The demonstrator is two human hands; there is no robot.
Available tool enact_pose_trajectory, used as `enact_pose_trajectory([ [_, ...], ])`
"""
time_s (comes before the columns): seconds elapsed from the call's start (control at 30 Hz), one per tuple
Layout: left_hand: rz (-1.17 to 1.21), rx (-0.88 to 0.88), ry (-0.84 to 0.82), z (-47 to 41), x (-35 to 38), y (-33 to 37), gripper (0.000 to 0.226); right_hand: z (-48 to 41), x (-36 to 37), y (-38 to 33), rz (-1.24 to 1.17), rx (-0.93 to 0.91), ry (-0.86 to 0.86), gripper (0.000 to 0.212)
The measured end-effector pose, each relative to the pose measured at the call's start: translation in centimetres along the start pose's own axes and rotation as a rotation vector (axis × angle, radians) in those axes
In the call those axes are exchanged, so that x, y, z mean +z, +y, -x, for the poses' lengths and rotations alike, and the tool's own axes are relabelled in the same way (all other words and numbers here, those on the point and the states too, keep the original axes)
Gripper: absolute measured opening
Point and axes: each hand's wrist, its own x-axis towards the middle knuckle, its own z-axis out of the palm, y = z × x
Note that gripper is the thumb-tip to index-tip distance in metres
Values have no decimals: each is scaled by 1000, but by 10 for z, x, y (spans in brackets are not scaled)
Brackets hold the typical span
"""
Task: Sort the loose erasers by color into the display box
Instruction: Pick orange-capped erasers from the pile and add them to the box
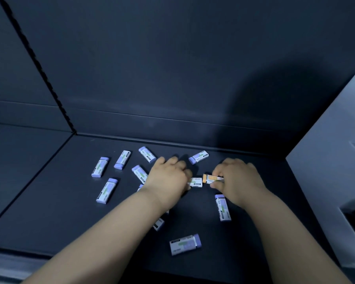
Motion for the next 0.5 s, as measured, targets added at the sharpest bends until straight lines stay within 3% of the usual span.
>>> enact_pose_trajectory([
  [0.23,37,-21,227,36,-11,-41,25,3,-8,-39,-58,-91,120,25],
  [0.5,-24,-97,252,94,5,-125,23,-7,-4,-128,-83,-165,179,20],
])
